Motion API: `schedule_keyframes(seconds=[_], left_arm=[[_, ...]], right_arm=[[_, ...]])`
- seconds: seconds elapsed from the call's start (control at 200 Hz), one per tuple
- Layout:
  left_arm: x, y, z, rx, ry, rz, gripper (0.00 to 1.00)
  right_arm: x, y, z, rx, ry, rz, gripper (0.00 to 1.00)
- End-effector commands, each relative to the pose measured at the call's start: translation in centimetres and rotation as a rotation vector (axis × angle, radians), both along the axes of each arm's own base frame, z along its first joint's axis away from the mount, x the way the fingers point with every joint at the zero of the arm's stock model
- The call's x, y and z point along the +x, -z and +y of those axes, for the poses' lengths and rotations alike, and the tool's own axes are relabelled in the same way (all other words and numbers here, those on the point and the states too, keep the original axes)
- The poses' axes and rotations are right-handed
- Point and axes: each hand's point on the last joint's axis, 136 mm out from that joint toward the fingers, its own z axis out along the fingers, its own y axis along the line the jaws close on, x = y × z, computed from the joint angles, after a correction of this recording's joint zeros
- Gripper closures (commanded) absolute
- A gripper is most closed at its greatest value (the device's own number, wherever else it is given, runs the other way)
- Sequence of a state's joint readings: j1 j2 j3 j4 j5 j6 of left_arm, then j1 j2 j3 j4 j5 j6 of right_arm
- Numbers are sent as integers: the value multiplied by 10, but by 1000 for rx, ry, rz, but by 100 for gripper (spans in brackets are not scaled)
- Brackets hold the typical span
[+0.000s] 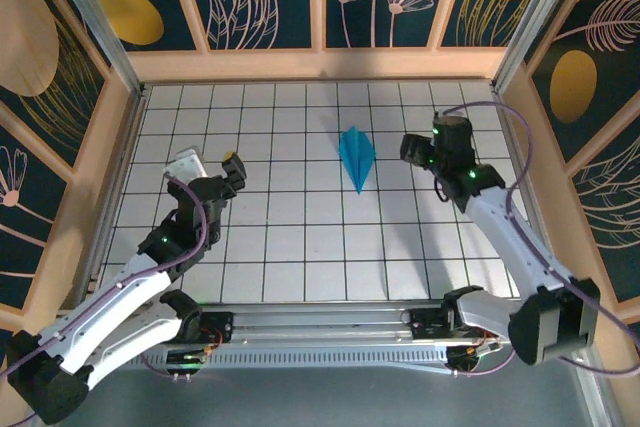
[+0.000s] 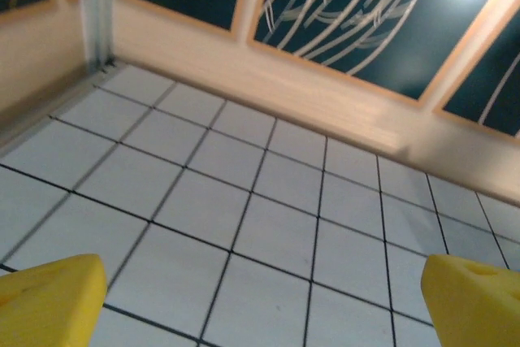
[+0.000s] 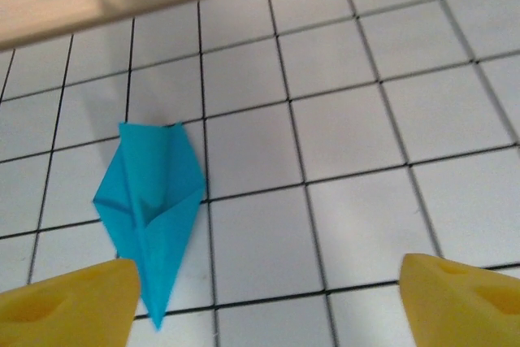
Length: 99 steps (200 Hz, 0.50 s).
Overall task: Fold a paper plane with a square sheet of paper (fold left side to right side)
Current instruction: Reset both arms
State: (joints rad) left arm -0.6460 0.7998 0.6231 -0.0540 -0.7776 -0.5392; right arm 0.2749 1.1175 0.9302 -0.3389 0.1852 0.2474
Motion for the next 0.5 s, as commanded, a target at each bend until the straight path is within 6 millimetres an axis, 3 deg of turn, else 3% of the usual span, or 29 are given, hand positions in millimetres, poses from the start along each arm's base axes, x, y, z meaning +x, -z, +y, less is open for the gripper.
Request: schedule_keyframes(seconds=[0.0,0.07,0.29,0.38,0.49], left_arm=[[-1,-11,18,118,-82,-38,1],[1,-10,18,160,-80,-59,1],[-1,7,30,236,-144,-110,1],[1,15,32,282,-156,-107,1],[6,31,40,316,-185,-67,1]], right_arm=[[5,-21,-24,-22,47,-196,10],[-1,-15,-44,-30,102,-272,1],[-9,27,-96,-32,228,-350,1],[-10,44,-107,-26,227,-384,1],[-11,50,-106,-46,203,-477,1]])
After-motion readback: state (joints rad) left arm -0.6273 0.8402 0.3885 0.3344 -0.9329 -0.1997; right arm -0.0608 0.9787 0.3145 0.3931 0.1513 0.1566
